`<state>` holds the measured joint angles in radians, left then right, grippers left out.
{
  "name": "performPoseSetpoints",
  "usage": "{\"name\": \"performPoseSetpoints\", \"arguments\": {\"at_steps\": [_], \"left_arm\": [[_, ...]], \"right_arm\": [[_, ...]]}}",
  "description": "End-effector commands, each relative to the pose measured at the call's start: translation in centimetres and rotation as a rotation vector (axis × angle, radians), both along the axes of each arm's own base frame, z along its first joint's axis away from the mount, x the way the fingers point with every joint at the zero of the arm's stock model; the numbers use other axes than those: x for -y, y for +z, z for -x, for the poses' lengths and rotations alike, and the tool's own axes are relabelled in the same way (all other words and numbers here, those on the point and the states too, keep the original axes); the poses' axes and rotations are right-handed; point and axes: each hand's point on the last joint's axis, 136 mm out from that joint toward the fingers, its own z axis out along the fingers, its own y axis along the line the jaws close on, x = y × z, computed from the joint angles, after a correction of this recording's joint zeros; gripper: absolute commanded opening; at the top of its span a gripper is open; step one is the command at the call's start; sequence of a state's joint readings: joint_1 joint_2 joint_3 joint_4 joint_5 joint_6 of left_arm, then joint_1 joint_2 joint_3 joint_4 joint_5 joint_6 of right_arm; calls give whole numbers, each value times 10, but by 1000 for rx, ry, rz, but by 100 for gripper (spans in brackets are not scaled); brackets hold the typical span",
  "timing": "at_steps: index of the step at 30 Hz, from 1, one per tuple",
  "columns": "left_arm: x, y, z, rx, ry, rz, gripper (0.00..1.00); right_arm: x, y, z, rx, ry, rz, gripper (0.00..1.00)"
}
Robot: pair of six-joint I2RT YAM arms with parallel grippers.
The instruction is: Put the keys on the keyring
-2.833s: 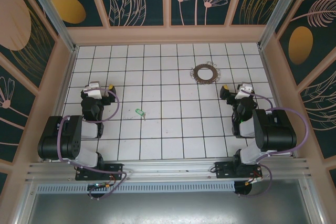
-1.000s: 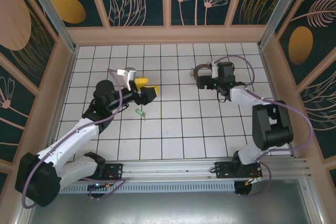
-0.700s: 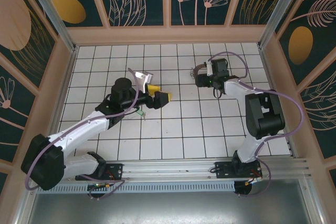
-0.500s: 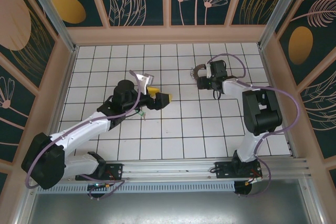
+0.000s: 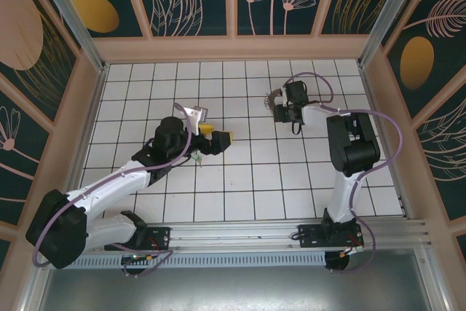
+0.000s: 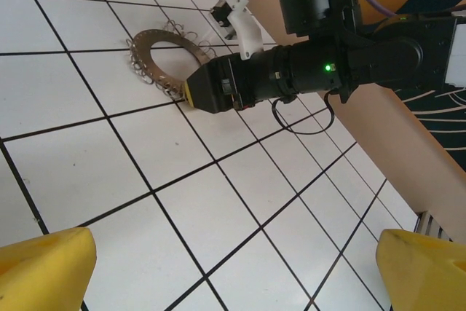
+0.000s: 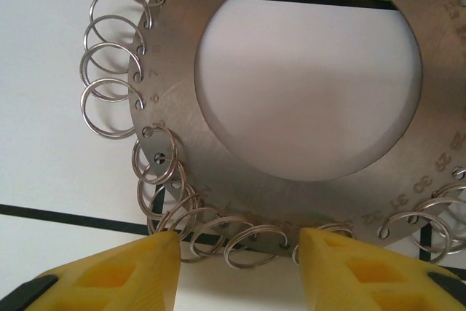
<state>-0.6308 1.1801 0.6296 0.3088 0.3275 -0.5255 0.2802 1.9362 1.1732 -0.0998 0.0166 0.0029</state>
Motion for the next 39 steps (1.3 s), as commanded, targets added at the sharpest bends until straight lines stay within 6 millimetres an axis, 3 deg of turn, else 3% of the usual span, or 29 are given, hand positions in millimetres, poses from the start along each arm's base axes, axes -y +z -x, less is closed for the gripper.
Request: {"name": "performPoseSetpoints", "arguments": {"at_steps": [1,4,7,14,20,29,39], "left_arm": [[0,10,1,45,-1,9,98],[1,10,0,44,-3,7,98],[2,12,1,47,-9,17,98],[0,11,1,48,-3,15,98],[0,11,1,49,1,15,98],[-3,7,1,40,12,5,97],[-5,-1,2,24,19,-10,96]], "right_arm": [[2,-6,-2,-18,-19,54,46],[2,-9,-4,-24,-23,74,43],[1,-10,-3,-26,-24,85,32],[3,-11,-2,-28,-24,121,17],[2,-10,-3,-22,-19,118,9],[-4,3,5,-4,7,90,0],[-9,30,23,34,39,58,0]]}}
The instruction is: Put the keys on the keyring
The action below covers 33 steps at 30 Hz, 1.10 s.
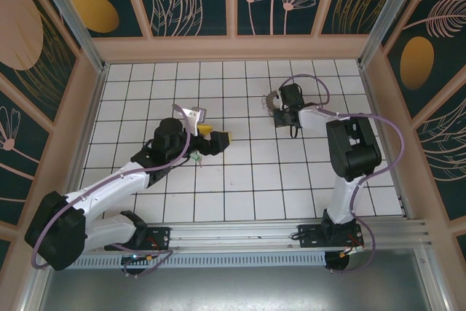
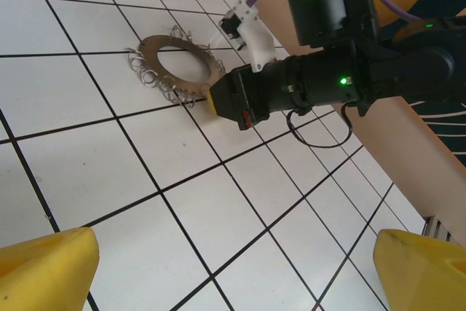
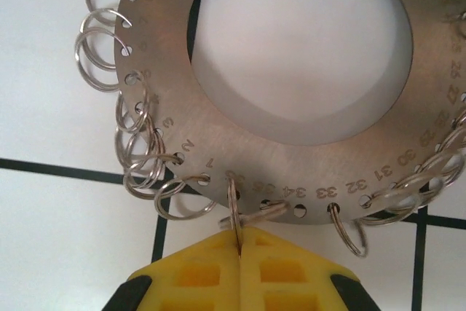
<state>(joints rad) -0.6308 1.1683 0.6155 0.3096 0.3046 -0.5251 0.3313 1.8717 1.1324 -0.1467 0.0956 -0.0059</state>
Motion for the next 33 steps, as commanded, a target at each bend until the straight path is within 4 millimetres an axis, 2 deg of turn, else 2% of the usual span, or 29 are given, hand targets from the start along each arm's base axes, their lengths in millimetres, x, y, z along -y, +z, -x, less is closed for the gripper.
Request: {"name": "performPoseSetpoints", "arguments": {"at_steps": [1,5,9,12,18,24,29,33], "left_arm": [[-1,2,3,20,-1,-2,96],[-2,2,3,16,2,-4,96],[-4,1,4,12,7,-13,96],[-6,-1,4,10,11,-25,96],[-10,-3,4,1,31,-44,96],[-28,-29,-3,-61,129,-159,96],[-32,-34,0,-76,143,-148,95],[-32,-33,2,-67,143,-137,96]], "right_arm": [[-6,25,3,37,33,-19,0],[-13,37,7,47,56,-50,0],[-28,35,24,32,92,-78,0],[-54,28,49,0,150,-128,0],[-91,16,102,-26,207,-172,0],[-129,9,162,-63,274,-231,0],[-143,-5,206,-114,292,-263,0],[-143,-13,230,-131,291,-275,0]]}}
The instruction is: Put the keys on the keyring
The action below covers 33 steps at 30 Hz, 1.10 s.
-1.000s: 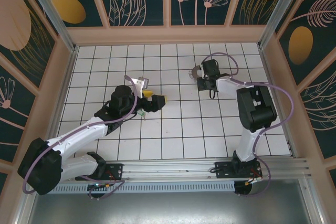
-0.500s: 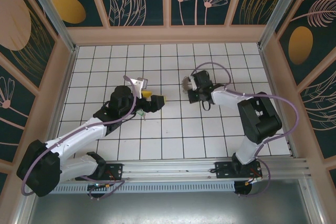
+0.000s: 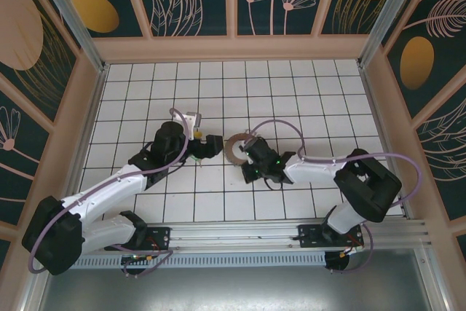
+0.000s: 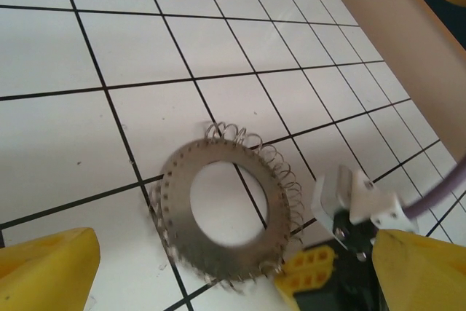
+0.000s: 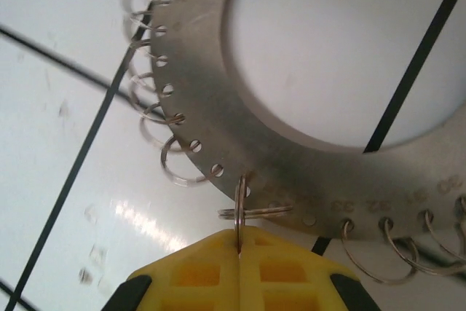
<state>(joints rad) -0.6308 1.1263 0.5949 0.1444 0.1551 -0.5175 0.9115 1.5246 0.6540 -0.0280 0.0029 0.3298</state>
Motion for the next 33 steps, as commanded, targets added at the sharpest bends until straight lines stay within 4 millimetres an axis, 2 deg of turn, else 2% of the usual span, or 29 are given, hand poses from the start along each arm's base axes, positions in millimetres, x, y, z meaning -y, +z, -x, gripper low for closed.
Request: {"name": "performPoseSetpoints", "arguments": {"at_steps": [1,4,9,11,14,21,27,33], "left_arm": [[-3,1,3,14,8,-1,96],[-3,2,2,21,7,-4,97],[-4,6,3,31,6,-4,97],[-6,7,5,28,6,-8,97],[-12,4,11,17,15,-22,97],[-21,-6,19,-20,32,-42,96],[-18,-13,17,-35,34,-44,96],[-17,-10,15,-25,36,-31,96]], "right_arm": [[-2,5,10,0,-65,-59,0],[0,11,15,19,-70,-72,9],[6,39,13,88,-76,-77,23],[10,50,15,116,-66,-85,32],[15,56,22,120,-44,-98,42],[17,42,38,62,-39,-101,41],[19,30,32,47,-78,-97,37],[18,32,20,36,-106,-183,29]]}}
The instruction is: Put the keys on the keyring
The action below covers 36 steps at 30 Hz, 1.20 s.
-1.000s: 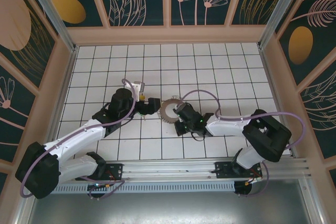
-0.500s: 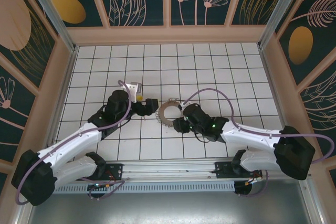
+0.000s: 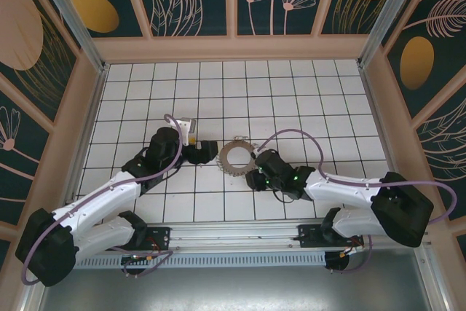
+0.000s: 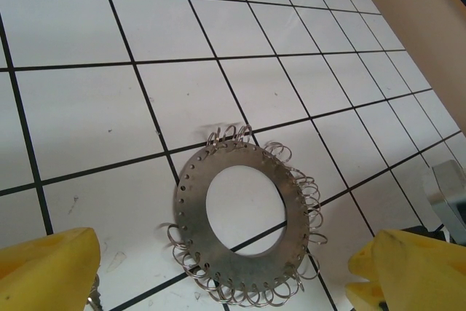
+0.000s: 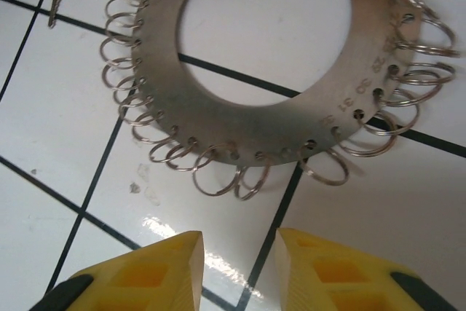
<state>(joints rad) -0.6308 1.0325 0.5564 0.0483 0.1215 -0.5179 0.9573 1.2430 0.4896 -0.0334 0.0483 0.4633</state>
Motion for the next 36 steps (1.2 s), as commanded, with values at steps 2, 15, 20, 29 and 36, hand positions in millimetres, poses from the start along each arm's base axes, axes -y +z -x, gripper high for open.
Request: {"name": "performPoseSetpoints", "arguments": {"at_steps": [2,15,20,29,36], "left_arm": [[2,-2,-1,0,4,5,96],[4,-1,-4,9,0,-1,96],[5,-1,-4,10,-5,-1,96],[6,3,-5,15,-7,4,96],[6,5,-4,19,-9,5,97]], "right_arm": [[-9,4,-6,-7,-4,-87,25],[-11,-12,-10,-41,-6,-69,19],[-9,-18,-12,-47,-14,-49,19],[-11,-20,-17,-45,-18,-62,24],[-16,-11,-20,-40,-13,-110,33]]}}
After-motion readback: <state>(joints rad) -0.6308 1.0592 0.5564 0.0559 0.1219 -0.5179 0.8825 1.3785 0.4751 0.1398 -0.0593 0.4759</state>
